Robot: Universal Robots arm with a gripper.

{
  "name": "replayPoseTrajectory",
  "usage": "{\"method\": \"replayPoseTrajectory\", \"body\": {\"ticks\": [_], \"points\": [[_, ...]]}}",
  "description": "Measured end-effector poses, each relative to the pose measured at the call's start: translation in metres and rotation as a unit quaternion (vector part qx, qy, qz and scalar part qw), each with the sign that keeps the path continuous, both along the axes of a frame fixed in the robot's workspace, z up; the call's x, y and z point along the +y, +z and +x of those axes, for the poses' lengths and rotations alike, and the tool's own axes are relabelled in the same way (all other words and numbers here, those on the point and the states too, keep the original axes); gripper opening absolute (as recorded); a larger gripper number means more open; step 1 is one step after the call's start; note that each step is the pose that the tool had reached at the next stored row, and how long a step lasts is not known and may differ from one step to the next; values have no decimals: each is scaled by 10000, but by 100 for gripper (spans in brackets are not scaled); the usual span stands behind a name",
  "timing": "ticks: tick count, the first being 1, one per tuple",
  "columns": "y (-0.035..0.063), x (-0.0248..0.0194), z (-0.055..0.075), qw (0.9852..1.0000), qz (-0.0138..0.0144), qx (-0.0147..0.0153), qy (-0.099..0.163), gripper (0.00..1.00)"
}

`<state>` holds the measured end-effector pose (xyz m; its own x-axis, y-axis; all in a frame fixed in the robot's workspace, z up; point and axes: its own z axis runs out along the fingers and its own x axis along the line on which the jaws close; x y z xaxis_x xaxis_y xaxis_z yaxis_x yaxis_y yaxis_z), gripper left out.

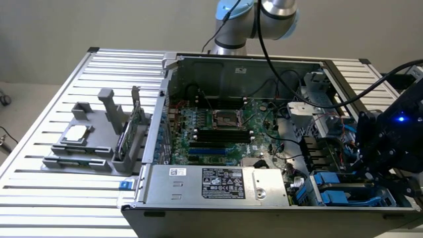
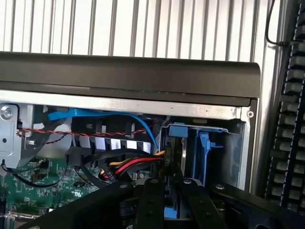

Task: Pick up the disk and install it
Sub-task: 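Insert the first disk wire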

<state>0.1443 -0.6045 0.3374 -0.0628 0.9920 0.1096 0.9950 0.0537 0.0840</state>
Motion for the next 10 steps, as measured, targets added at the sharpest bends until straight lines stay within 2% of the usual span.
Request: {"method": "replayPoseTrajectory", "body": {"ticks": [10], "points": [[-16,0,6,10000,0,15,-16,18]]}}
